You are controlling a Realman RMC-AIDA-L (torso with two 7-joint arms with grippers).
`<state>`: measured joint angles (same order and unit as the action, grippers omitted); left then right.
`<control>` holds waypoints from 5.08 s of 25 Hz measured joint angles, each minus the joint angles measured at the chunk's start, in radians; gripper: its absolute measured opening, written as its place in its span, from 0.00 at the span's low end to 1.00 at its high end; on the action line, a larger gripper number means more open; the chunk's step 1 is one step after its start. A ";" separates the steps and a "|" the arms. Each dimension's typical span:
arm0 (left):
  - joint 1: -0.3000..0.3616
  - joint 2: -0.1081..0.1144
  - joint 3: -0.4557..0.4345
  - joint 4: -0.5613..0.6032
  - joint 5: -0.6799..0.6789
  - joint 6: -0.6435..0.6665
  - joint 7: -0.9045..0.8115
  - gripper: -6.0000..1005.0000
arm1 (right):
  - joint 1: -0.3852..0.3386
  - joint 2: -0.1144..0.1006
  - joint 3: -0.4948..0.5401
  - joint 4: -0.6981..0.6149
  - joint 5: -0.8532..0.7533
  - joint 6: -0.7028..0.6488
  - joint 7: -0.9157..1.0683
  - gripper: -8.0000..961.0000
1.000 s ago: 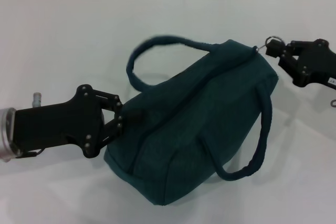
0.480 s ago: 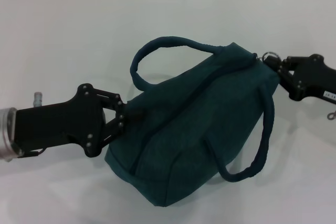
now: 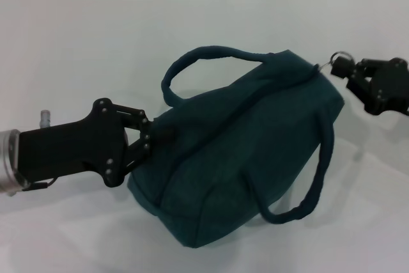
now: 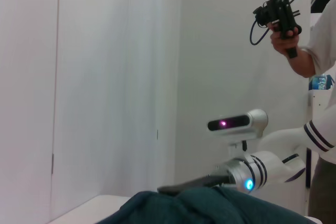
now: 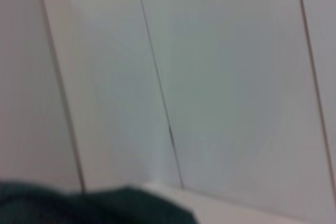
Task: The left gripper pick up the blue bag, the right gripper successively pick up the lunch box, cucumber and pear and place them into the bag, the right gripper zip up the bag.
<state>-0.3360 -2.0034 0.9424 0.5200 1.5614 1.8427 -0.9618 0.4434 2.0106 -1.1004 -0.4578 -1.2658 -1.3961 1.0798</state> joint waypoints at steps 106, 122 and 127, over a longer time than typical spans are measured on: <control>-0.185 -0.007 -0.103 0.137 0.198 -0.047 -0.512 0.75 | -0.060 -0.035 0.129 0.057 -0.078 -0.138 -0.022 0.42; -0.192 -0.017 -0.087 0.137 0.208 -0.042 -0.500 0.75 | 0.093 0.016 0.105 0.129 -0.078 0.090 -0.137 0.67; -0.179 -0.015 -0.093 0.137 0.200 -0.042 -0.489 0.75 | 0.104 0.012 0.102 0.159 -0.082 0.143 -0.145 0.67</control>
<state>-0.5149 -2.0187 0.8497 0.6565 1.7614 1.8010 -1.4507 0.5477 2.0230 -0.9981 -0.2983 -1.3474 -1.2527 0.9352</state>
